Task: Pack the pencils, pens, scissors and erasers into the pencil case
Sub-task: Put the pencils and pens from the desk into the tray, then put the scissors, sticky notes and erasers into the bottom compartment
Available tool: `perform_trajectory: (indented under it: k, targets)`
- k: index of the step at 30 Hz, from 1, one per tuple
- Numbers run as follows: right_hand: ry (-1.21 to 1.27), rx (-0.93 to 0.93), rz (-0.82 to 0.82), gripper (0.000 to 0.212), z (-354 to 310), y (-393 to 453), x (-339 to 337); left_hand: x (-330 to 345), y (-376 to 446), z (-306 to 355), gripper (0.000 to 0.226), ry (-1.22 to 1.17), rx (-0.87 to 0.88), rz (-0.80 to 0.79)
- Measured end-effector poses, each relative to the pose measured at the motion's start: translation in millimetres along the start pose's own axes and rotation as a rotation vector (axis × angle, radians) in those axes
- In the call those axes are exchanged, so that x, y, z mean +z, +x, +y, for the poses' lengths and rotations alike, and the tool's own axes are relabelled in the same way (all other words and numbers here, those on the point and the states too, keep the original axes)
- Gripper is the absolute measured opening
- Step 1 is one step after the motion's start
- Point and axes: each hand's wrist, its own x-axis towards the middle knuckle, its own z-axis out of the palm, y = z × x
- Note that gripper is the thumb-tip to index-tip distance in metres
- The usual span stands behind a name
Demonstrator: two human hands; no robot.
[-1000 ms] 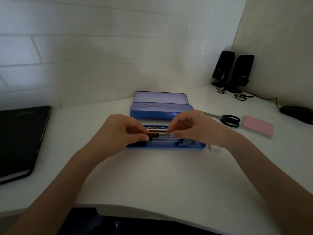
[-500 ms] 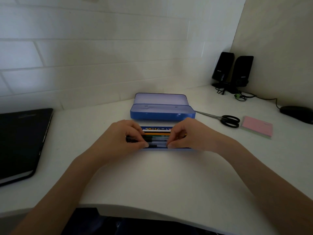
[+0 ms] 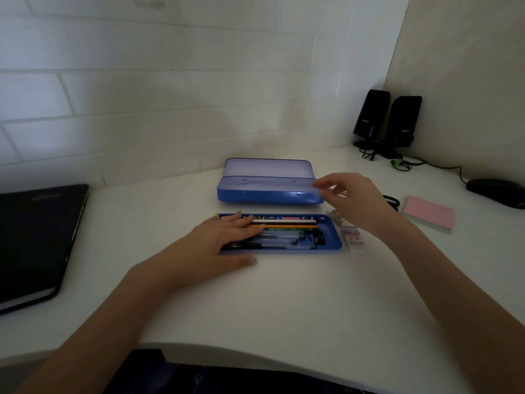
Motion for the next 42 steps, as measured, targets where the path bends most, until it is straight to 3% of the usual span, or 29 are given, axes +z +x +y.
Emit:
perform_trajectory:
  k: [3, 7, 11, 19, 22, 27, 30, 36, 42]
  targets:
    - [-0.095, -0.044, -0.002, 0.038, 8, -2, 10, 3, 3, -5, 0.082, 0.043, 0.018, 0.028]
    - [-0.320, -0.058, -0.036, 0.033, 8, 1, 25, 6, 3, -4, 0.093, 0.074, 0.023, 0.046]
    - [-0.148, -0.046, 0.047, 0.015, 0, 9, 28, 7, 5, -3, 0.087, 0.071, 0.011, 0.041]
    - [0.009, -0.067, 0.271, 0.011, -21, 0, -5, 9, 21, -11, 0.081, 0.113, 0.021, 0.065]
    - [0.014, -0.126, 0.266, 0.009, -25, -5, -13, 5, 40, -15, 0.053, 0.124, -0.044, 0.061]
    - [0.027, -0.142, 0.162, 0.008, -21, -6, -16, 0, 62, -27, 0.059, 0.041, -0.093, 0.188]
    - [0.011, -0.137, 0.142, 0.013, -15, -5, -15, 3, 67, -29, 0.051, 0.077, -0.206, 0.304]
    - [0.002, -0.119, 0.113, 0.008, -8, -4, -32, 3, 64, -36, 0.039, 0.236, -0.478, 0.366]
    - [0.050, -0.110, 0.032, 0.014, -4, -6, -31, -10, 47, -58, 0.039, 0.400, -0.853, 0.307]
